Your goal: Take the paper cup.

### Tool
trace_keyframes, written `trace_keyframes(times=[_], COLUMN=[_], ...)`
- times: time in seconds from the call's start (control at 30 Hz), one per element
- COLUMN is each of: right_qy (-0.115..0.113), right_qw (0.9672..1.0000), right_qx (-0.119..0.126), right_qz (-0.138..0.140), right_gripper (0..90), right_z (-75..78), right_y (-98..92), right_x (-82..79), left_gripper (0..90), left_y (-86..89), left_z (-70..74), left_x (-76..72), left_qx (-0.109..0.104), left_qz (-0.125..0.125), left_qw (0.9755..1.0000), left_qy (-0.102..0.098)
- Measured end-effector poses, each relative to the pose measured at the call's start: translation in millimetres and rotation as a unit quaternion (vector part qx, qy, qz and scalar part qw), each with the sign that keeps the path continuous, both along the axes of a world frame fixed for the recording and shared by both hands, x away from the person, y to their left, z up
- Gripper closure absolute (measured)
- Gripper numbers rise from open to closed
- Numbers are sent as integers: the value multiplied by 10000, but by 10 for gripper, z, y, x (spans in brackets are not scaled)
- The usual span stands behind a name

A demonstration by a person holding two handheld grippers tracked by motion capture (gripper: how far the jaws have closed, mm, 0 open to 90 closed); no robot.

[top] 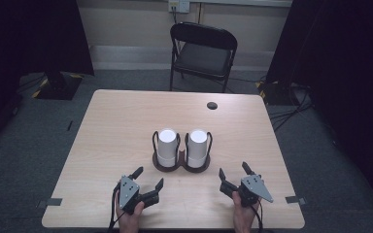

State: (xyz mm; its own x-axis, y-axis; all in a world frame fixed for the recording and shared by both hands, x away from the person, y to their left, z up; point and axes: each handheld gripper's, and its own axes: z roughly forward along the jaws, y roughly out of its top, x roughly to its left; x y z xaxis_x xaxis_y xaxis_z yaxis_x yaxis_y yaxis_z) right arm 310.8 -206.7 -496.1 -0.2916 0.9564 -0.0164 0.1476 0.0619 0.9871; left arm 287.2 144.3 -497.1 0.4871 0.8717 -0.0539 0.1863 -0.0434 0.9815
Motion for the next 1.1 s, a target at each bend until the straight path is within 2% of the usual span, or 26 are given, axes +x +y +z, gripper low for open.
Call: trace_keyframes(times=[0.03, 0.1, 0.2, 0.33, 0.43, 0.6, 0.63, 0.7, 0.73, 0.83, 0.9, 1.0, 1.1], right_qy=[-45, 18, 133, 180, 151, 216, 200, 153, 144, 139, 139, 136, 114], right_qw=[10000, 9999, 9995, 9994, 9995, 9992, 9993, 9995, 9995, 9996, 9996, 9996, 9996], right_qx=[46, 131, 109, 26, 25, -51, -46, 32, 44, 34, -38, -25, 19], right_qz=[13, 99, 254, 305, 276, 322, 327, 292, 272, 257, 257, 256, 273], right_gripper=[129, 135, 133, 134, 140, 136, 136, 136, 136, 136, 135, 135, 135], right_z=[-3, -1, 5, 8, 6, 10, 9, 6, 6, 6, 7, 7, 5], right_y=[-7, -17, -13, 8, 5, 24, 21, 7, 6, 9, 23, 19, 11], right_x=[-18, -22, -11, -11, -13, -7, -7, -16, -20, -22, -23, -23, -25], left_gripper=[182, 183, 186, 187, 179, 177, 178, 238, 230, 228, 230, 223, 258], left_y=[3, 11, 15, 40, 45, -31, -44, -60, -73, -87, -99, -130, -166], left_z=[0, 4, 21, 39, 78, 159, 164, 169, 165, 172, 192, 227, 257], left_x=[3, 38, 70, 79, 91, 88, 86, 88, 90, 79, 64, 72, 89], left_qx=[-59, -64, -16, -91, -199, -86, -86, -107, -182, -169, -189, -145, -126], left_qz=[29, -11, -44, -225, -305, -402, -416, -456, -524, -542, -594, -637, -765], left_qw=[10000, 9999, 9997, 9993, 9990, 9990, 9990, 9987, 9982, 9981, 9979, 9978, 9969], left_qy=[28, 147, 243, 272, 244, 156, 155, 196, 235, 236, 199, 148, 110])
